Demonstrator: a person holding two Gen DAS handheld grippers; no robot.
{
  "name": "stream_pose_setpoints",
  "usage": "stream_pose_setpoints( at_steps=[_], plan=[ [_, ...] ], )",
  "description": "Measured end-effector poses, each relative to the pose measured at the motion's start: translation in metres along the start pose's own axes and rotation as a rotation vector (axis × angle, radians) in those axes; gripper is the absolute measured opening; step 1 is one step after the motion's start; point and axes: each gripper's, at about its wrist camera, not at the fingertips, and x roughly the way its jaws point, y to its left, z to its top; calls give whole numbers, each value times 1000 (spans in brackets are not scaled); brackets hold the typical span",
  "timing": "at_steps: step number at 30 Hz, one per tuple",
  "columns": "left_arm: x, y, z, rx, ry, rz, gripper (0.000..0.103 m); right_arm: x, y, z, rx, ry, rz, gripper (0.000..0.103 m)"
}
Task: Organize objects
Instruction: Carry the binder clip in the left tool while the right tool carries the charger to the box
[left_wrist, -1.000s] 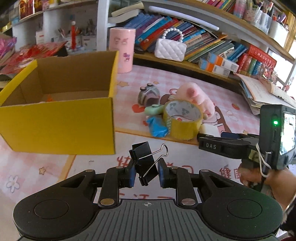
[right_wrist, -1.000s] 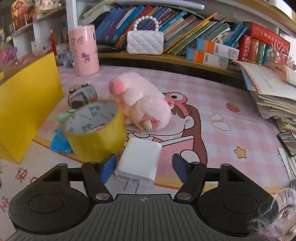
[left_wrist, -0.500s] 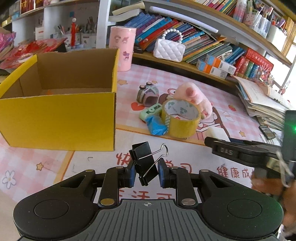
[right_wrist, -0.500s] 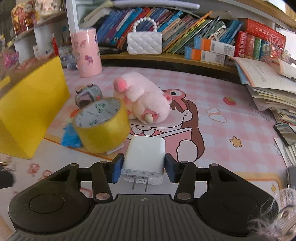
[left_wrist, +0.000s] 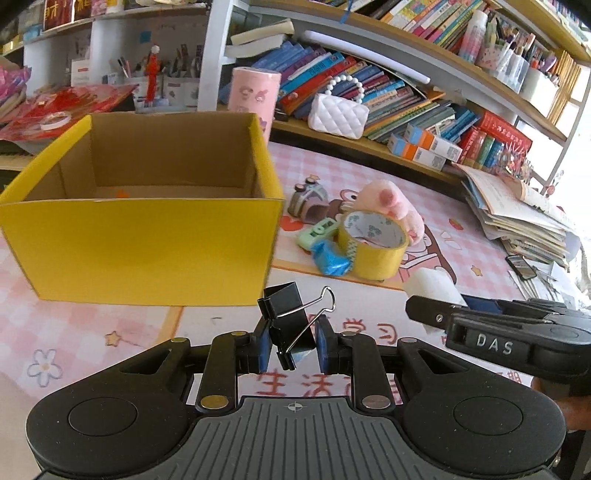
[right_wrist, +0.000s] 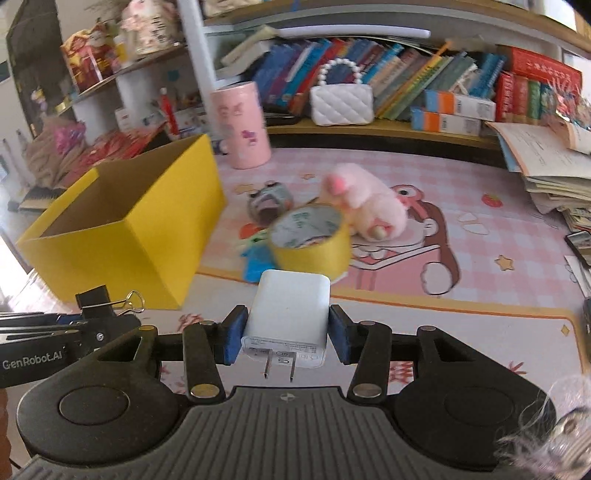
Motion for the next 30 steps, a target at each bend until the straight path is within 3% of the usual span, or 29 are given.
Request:
stream_pose_setpoints(
  at_steps=[14,30],
  plan=[
    [-36,57,-15,-25,-2,-12,22,-6,79,-23,-86,19,35,45],
    [-63,103,-25,-33,-28,-47,22,-17,137,-41,-100,6,8,45]
  ],
)
